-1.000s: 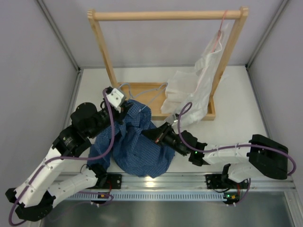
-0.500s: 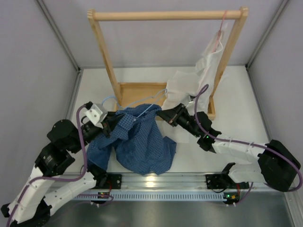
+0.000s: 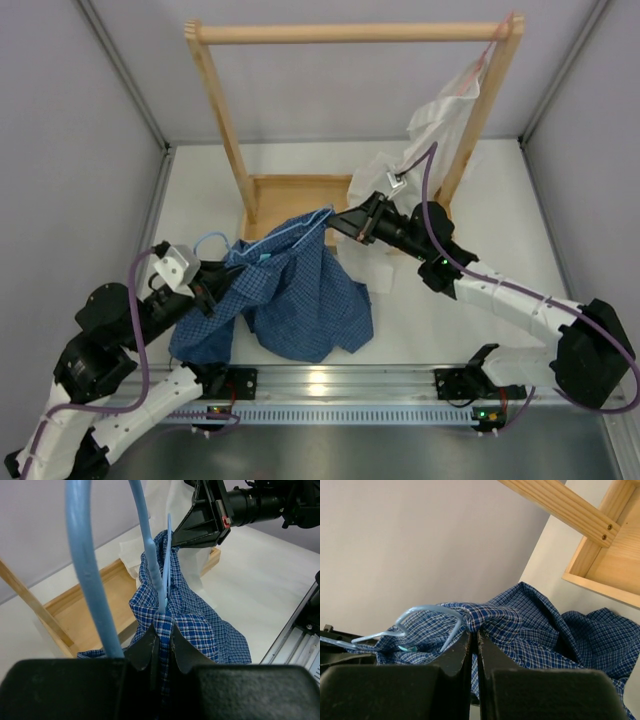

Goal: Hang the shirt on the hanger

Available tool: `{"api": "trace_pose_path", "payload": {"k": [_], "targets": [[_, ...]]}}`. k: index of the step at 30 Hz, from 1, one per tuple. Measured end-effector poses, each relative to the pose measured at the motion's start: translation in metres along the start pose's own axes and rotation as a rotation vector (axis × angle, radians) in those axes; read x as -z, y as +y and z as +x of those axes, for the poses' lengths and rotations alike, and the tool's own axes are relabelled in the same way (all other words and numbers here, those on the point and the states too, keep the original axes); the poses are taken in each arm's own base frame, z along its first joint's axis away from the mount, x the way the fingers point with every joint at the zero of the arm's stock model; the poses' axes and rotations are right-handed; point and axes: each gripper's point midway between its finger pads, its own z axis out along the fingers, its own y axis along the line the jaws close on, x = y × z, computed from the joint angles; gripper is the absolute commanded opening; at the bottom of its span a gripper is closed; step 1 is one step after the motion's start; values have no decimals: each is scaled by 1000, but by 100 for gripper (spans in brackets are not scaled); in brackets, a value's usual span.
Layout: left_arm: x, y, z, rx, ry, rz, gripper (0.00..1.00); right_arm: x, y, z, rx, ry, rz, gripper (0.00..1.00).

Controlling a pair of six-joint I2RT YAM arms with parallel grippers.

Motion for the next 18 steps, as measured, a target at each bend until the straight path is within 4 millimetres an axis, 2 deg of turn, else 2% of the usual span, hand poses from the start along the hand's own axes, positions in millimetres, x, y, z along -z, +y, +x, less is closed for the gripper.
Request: {"api": "trace_pose_path", "payload": {"k": [4, 8, 13, 18], "targets": [[1, 2, 2, 14, 8, -12, 0, 0, 5, 1, 9, 16, -11, 0], [1, 4, 6, 20, 22, -28, 0, 4, -1, 7, 6, 11, -13, 0], [1, 3, 19, 53, 81, -33, 0, 23, -23, 28, -18, 13, 15, 0], [2, 0, 27, 78, 113, -25, 0, 32, -33, 49, -41, 24, 9, 0]]}}
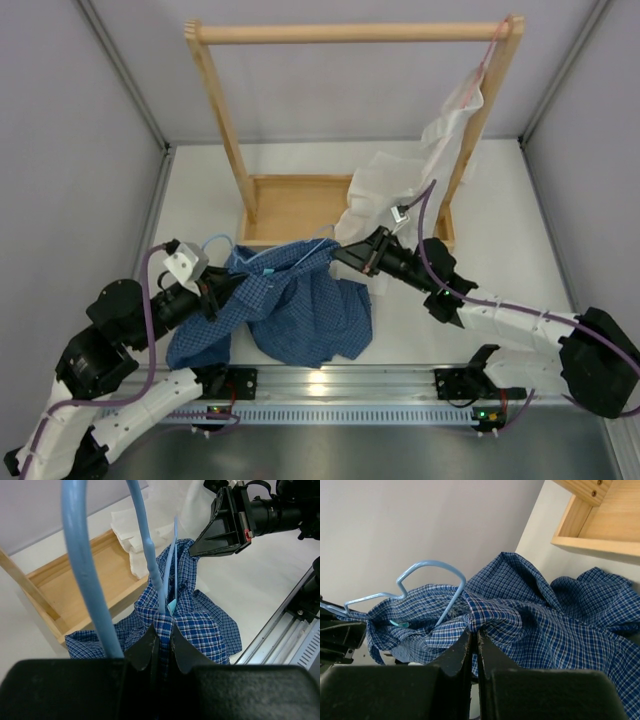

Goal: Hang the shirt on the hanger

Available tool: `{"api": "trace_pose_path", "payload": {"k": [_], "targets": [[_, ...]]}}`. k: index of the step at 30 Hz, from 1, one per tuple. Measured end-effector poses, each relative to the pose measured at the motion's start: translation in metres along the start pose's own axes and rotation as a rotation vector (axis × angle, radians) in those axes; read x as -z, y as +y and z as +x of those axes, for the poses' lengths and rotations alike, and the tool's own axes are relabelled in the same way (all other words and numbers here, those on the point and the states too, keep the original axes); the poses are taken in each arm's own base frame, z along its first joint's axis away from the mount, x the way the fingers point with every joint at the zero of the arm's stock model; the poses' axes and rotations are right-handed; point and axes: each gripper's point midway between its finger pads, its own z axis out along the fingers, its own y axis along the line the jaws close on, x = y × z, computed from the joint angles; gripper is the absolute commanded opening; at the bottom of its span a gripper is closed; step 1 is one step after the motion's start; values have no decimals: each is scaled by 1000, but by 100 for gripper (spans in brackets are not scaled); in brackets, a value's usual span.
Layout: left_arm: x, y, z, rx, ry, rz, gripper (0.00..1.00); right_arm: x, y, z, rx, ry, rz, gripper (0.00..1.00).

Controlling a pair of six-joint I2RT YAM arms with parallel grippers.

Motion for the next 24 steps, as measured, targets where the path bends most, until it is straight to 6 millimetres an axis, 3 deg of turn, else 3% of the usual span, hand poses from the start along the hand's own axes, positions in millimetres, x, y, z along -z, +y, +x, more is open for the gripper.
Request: {"api": "trace_pose_path", "payload": {"k": [8, 17, 24], "targets": [[1, -15, 5, 3, 19, 83, 0, 12, -1, 14, -19, -39, -14, 0], [4, -28, 5, 27, 21, 152, 0, 43, 18, -13, -13, -174, 4, 0], [6, -38, 5, 28, 23, 214, 0, 48, 32, -25, 46, -176, 49, 0]]}}
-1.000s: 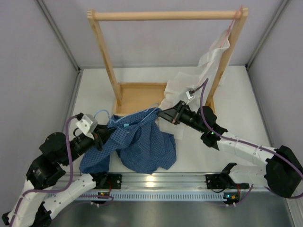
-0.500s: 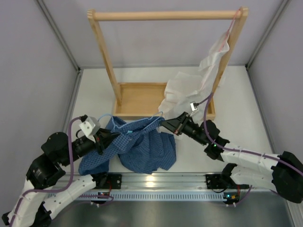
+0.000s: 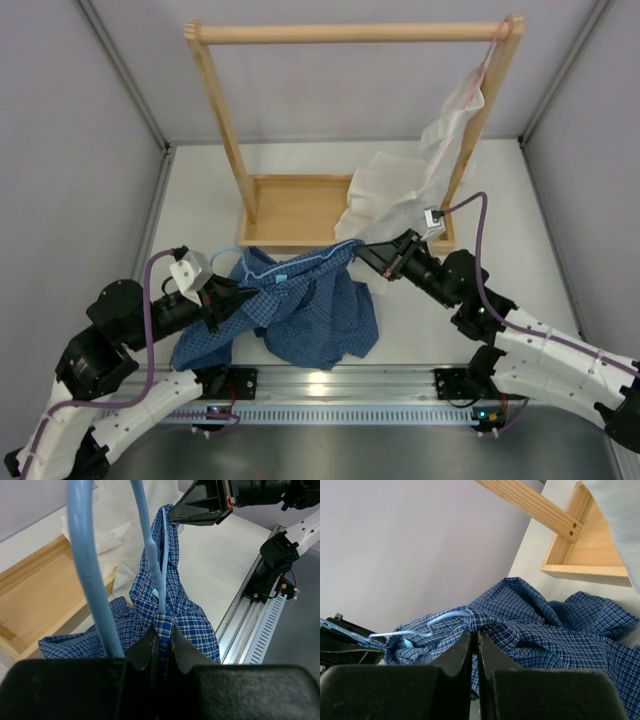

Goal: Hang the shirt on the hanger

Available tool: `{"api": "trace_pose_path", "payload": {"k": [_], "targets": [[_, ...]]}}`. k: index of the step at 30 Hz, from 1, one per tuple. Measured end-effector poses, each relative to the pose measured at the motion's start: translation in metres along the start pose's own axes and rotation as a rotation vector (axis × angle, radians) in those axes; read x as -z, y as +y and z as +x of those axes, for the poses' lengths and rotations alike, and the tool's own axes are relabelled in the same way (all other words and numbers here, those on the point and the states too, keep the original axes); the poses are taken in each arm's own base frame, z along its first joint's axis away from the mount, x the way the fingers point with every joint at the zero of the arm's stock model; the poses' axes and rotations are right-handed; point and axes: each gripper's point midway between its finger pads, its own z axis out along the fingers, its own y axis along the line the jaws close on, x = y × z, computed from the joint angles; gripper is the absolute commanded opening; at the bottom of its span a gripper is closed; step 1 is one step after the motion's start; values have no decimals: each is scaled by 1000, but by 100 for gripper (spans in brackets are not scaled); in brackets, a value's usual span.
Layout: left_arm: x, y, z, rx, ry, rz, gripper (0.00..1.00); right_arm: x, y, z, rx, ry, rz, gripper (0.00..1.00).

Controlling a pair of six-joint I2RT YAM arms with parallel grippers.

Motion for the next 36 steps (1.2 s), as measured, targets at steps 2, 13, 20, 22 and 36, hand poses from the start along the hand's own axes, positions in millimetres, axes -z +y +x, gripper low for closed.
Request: {"api": "trace_pose_path", "payload": {"k": [2, 13, 20, 22, 36], "targets": [[0, 0, -2, -2, -7, 1, 0, -1, 3, -4, 37, 4, 16, 0], [-14, 13, -25, 4, 26, -65, 0, -15, 84, -35, 381, 57, -118, 0], [-50, 35, -43, 54, 73, -154, 0, -3, 119, -16, 466, 143, -252, 0], [-57, 37, -55, 56, 32, -161, 0, 0, 120, -7, 460, 165, -263, 0], [-90, -1, -101, -52, -127, 116, 0, 32, 38, 44, 471, 291, -57, 53]]}}
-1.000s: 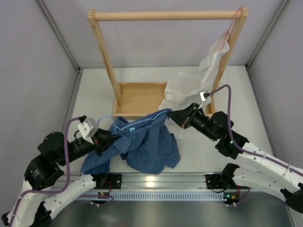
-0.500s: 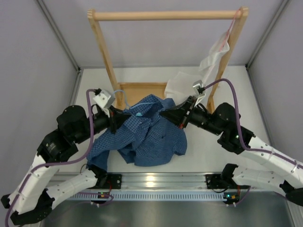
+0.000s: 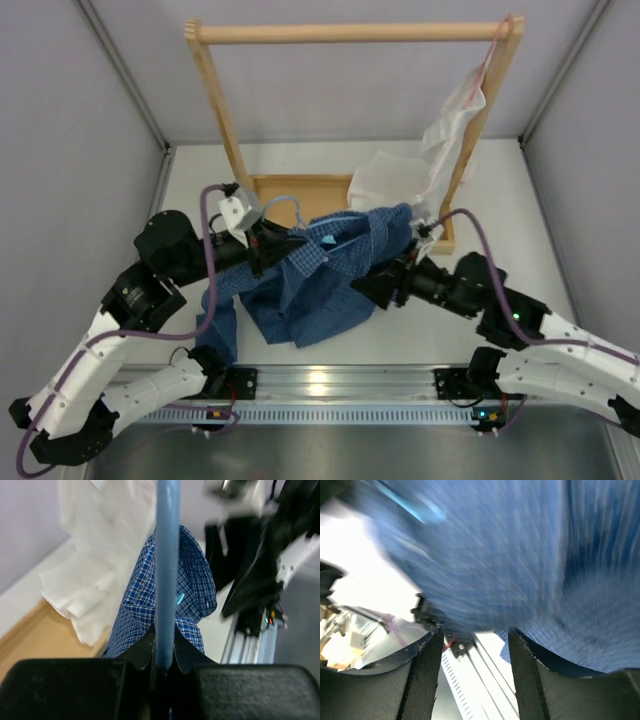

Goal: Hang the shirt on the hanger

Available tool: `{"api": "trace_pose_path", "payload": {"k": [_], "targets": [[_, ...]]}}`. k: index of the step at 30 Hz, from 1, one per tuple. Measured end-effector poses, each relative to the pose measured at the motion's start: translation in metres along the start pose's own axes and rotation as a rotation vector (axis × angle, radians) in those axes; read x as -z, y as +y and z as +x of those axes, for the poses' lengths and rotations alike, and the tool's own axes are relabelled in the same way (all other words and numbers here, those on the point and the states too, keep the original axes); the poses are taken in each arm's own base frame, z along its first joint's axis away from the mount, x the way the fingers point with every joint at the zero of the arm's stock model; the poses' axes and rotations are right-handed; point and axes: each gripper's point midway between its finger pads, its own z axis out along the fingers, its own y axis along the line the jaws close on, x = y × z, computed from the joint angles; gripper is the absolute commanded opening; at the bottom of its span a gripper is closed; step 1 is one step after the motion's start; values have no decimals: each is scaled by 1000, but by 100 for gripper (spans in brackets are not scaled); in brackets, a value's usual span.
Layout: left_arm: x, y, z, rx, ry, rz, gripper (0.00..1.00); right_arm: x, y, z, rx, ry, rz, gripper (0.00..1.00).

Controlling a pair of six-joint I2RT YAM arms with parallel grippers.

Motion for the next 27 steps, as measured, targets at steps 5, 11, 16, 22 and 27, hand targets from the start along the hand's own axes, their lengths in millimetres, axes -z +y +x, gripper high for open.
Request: {"api": "trace_pose_path", "payload": {"k": [5, 11, 16, 22, 27], "targets": [[-6, -19, 69, 23, 152, 152, 0, 89, 30, -40, 107, -153, -138, 60], [-15, -40, 88, 64, 212, 314, 0, 142, 59, -75, 263, -224, -219, 69], [-35, -62, 109, 154, 306, 519, 0, 103, 73, -72, 387, -87, -258, 69], [-40, -87, 128, 180, 366, 656, 0, 39, 61, -27, 434, 142, -278, 66], [-33, -103, 124, 156, 348, 750, 0, 25, 64, -16, 438, 188, -322, 48]]}}
